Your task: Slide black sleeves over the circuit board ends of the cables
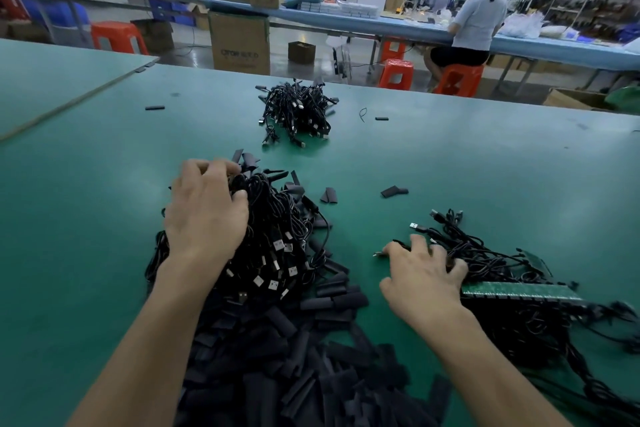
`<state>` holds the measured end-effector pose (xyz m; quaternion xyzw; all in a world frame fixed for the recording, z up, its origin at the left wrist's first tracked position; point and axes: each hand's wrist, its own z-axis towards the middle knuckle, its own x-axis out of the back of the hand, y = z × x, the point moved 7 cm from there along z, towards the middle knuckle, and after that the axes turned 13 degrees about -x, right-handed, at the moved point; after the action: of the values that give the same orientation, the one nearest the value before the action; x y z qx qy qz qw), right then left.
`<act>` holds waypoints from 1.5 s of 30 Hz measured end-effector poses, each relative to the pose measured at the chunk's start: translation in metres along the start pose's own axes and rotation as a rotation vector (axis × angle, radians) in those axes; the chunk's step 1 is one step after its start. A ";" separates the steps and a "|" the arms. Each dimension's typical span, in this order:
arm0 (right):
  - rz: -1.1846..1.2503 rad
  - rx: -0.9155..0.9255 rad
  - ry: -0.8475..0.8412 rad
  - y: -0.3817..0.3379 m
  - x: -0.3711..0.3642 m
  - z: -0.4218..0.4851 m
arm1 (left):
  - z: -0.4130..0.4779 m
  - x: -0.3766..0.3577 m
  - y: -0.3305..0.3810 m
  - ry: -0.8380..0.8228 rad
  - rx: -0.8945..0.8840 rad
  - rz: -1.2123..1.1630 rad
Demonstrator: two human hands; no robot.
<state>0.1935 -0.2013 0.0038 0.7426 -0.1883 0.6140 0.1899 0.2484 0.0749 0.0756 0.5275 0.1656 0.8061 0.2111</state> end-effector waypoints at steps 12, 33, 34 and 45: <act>0.004 -0.103 0.081 0.028 -0.016 0.023 | -0.021 0.021 0.068 0.229 -0.372 -0.080; 0.568 0.394 0.492 -0.023 0.040 -0.011 | -0.023 -0.032 0.063 -0.067 -0.318 -0.425; 0.619 0.453 0.497 -0.032 0.045 -0.018 | -0.023 -0.035 0.063 -0.099 -0.315 -0.458; 1.360 0.688 -0.064 -0.055 0.055 -0.036 | -0.032 -0.062 0.076 -0.333 -0.416 -0.602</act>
<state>0.2011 -0.1387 0.0609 0.4977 -0.4078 0.5980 -0.4779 0.2286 -0.0230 0.0524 0.5249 0.1098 0.6279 0.5641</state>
